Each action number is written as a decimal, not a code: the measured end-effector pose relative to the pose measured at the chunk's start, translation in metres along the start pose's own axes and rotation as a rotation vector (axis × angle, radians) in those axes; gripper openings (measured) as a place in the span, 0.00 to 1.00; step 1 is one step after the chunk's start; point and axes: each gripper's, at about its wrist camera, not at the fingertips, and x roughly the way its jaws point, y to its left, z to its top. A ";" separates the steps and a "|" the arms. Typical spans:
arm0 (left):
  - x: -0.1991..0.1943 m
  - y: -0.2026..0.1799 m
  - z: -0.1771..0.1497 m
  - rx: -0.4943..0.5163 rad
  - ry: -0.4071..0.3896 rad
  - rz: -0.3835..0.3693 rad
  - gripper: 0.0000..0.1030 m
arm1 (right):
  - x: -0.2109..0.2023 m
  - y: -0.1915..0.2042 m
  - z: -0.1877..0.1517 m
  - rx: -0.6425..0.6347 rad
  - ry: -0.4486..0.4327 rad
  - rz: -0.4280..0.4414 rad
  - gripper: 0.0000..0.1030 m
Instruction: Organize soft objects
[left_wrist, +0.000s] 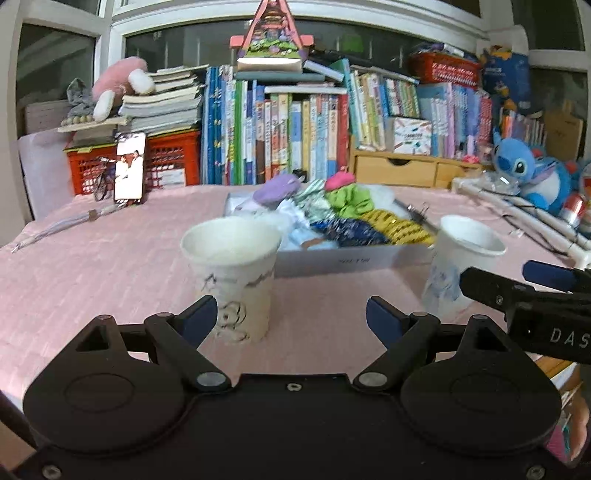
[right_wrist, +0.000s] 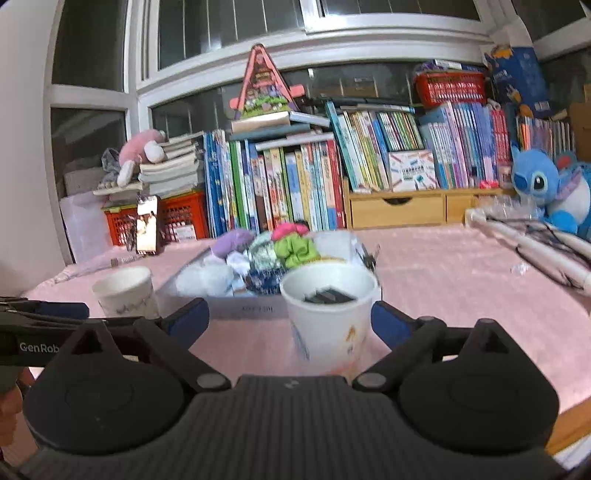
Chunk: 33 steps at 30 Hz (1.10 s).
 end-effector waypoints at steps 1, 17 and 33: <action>0.002 0.000 -0.003 -0.006 0.005 0.005 0.85 | 0.002 0.001 -0.004 -0.004 0.009 -0.007 0.96; 0.043 -0.002 -0.032 -0.033 0.064 0.064 0.85 | 0.023 0.000 -0.042 -0.064 0.077 -0.093 0.96; 0.057 -0.002 -0.040 -0.025 0.089 0.070 0.95 | 0.036 0.000 -0.055 -0.080 0.128 -0.113 0.98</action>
